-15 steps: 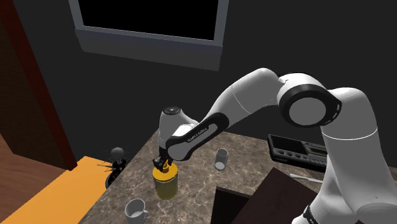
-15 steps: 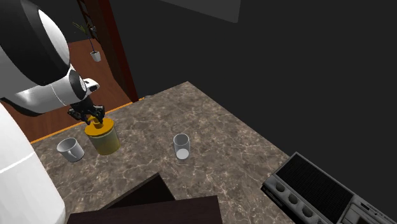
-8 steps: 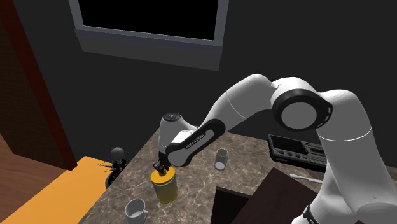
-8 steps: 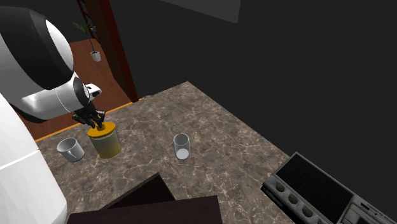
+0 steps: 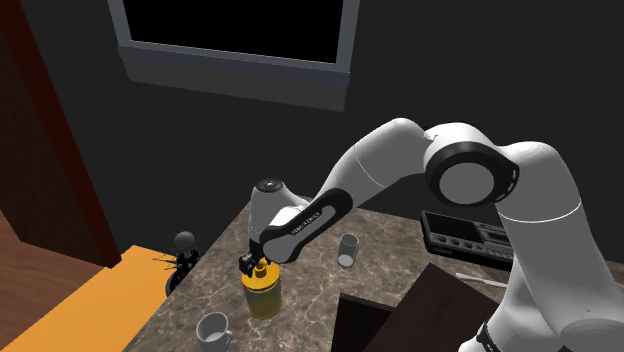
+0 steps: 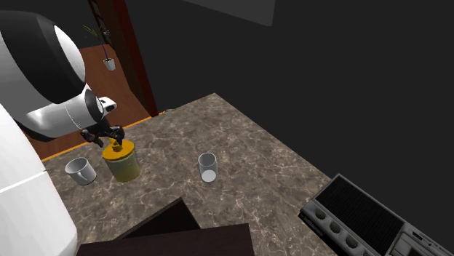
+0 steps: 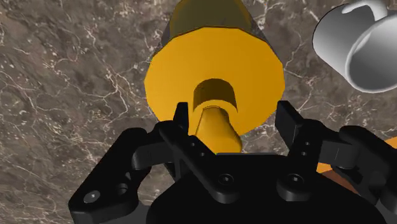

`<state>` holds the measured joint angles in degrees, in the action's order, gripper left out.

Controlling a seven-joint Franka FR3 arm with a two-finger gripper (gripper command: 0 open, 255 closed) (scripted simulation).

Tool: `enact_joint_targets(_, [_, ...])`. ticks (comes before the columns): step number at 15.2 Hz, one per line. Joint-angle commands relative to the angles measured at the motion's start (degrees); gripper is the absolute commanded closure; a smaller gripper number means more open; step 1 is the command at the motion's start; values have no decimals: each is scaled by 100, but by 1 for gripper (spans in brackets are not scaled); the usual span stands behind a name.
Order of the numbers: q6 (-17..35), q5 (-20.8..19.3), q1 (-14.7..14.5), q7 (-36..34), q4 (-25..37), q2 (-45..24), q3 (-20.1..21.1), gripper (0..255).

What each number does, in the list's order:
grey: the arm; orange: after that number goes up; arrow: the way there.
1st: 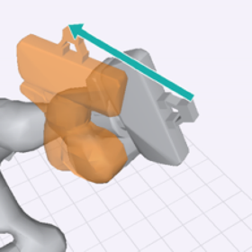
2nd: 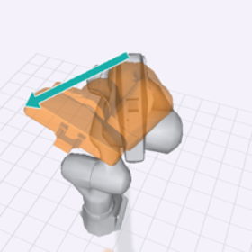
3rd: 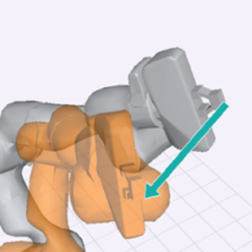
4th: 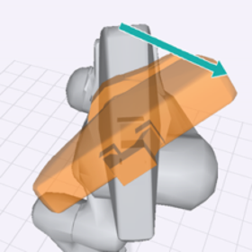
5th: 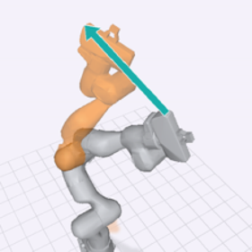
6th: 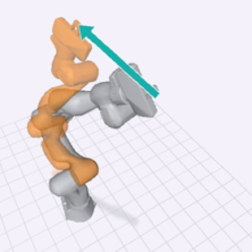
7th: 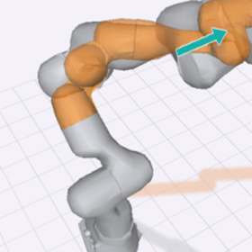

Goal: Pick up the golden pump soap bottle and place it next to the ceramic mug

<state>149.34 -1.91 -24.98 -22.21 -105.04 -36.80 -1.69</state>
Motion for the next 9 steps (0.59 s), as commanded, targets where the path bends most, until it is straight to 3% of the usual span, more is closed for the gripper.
enact_joint_targets(1, [-11, 1, 1, 1, 2, -18, 1, 0])
enact_joint_targets(4, [14, 0, 2, 2, -52, 12, 0, 0])
enact_joint_targets(9, [-407, -6, -19, -1, -265, 645, -3, 0])
